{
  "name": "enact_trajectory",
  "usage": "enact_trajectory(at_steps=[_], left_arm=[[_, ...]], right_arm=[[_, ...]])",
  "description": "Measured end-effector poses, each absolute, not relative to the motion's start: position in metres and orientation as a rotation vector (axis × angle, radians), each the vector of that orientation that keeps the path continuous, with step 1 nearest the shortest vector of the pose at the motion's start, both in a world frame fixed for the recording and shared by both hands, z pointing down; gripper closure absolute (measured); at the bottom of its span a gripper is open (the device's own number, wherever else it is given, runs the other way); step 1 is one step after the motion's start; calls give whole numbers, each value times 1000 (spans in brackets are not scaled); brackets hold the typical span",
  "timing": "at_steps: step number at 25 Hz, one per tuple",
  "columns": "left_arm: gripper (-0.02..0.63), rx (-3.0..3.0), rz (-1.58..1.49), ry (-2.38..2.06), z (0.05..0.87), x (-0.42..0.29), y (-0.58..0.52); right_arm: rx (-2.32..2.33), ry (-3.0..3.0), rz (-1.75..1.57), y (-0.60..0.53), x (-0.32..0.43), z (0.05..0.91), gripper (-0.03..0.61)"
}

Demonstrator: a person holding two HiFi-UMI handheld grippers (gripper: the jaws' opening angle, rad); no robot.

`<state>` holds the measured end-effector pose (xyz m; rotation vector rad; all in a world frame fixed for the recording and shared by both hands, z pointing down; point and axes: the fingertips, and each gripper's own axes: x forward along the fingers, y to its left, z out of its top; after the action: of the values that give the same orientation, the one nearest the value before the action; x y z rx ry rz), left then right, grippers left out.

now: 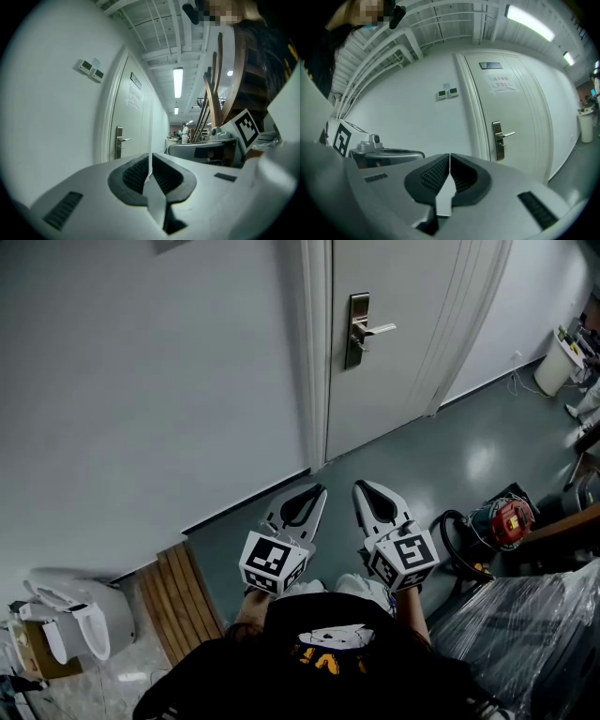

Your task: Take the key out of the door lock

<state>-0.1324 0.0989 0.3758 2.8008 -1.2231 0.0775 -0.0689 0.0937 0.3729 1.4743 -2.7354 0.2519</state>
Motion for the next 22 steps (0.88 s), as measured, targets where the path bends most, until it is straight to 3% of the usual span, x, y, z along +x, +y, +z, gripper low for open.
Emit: enact_trajectory(at_steps=[22], left_arm=[[598,2733,83,-1236,397,-95,-4]], right_arm=[[1505,-2714,324,-15,-10,386,571]])
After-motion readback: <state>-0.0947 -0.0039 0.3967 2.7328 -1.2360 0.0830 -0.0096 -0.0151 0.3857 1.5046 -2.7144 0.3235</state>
